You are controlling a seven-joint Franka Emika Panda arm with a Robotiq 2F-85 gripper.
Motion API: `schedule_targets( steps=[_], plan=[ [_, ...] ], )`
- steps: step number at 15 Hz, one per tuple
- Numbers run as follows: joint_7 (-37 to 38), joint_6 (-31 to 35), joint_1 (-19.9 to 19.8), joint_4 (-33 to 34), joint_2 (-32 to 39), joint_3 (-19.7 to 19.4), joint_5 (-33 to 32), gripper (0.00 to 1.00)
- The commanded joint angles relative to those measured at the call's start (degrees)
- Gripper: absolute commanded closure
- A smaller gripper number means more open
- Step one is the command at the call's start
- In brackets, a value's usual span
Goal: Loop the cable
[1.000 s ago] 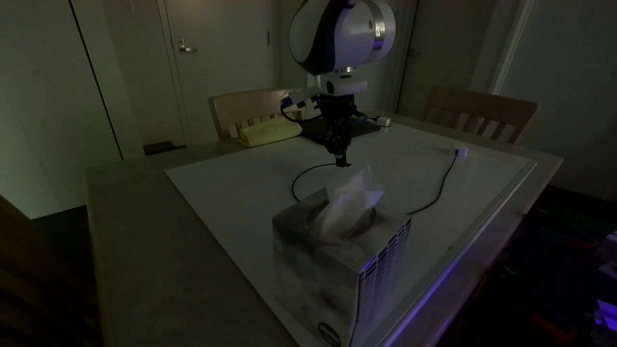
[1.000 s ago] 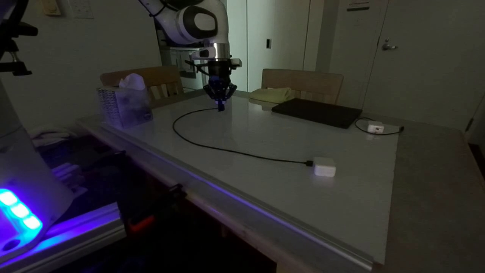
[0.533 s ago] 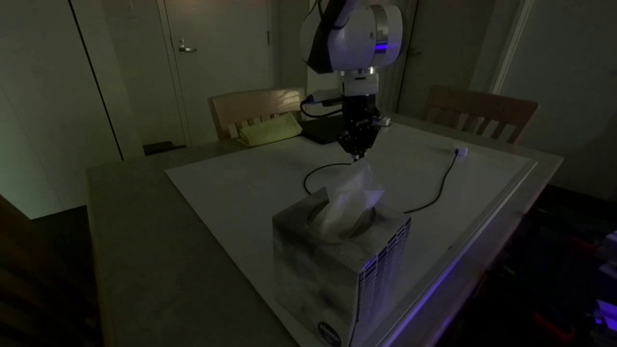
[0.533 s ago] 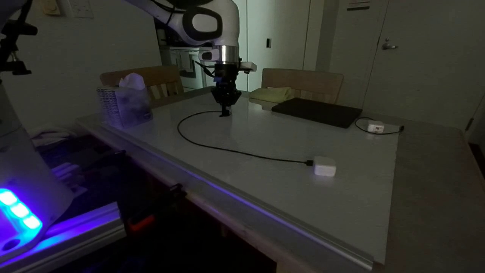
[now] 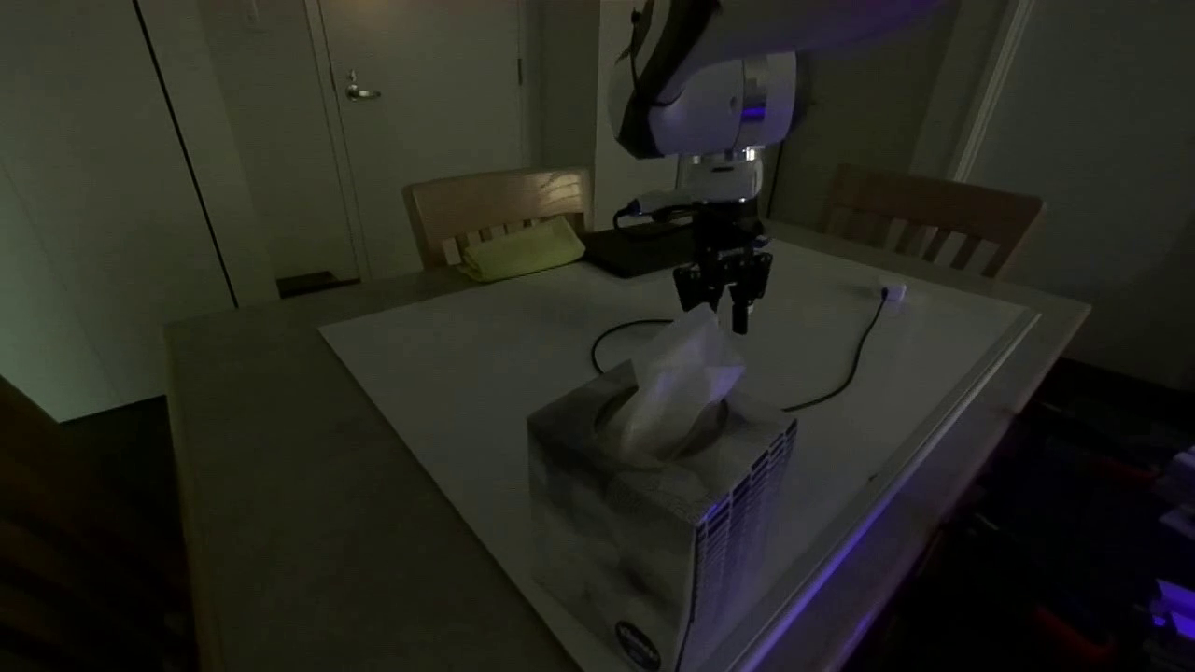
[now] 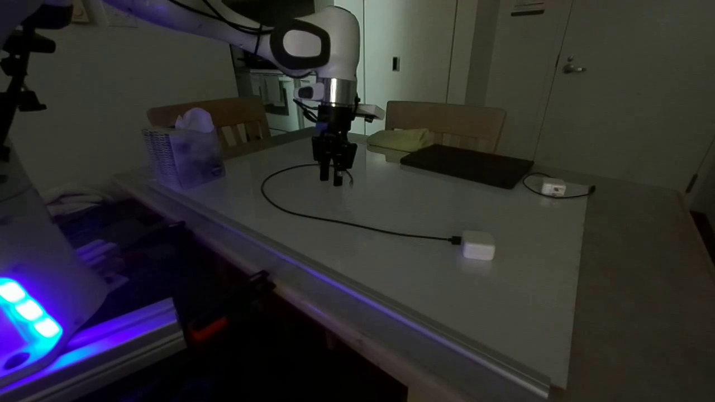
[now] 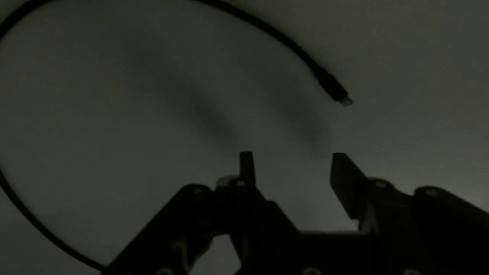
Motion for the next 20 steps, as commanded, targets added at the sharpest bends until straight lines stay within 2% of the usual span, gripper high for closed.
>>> schedule_targets(
  steps=[1, 3, 5, 6, 10, 15, 19, 20],
  plan=[
    [0.0, -3.1, 1.5, -0.2, 2.8, -2.8, 1.2, 0.13],
    [0.0, -4.1, 1.8, 0.3, 2.4, -3.8, -0.3, 0.00],
    [-0.4, -5.0, 1.7, 1.1, 0.0, -4.4, -3.0, 0.00],
    [-0.5, -1.7, -0.1, 1.3, -6.6, -2.0, -8.3, 0.00],
    [-5.4, -2.6, -2.3, 2.9, -13.0, -0.9, -19.3, 0.00],
    [-10.5, 0.0, -4.8, 3.9, -18.9, 4.3, -38.3, 0.00],
    [-8.3, 7.0, -5.7, 1.5, -23.1, 10.1, -54.1, 0.00],
    [-4.4, 5.3, -7.4, 2.9, -24.3, 11.3, -55.1, 0.00]
  ],
)
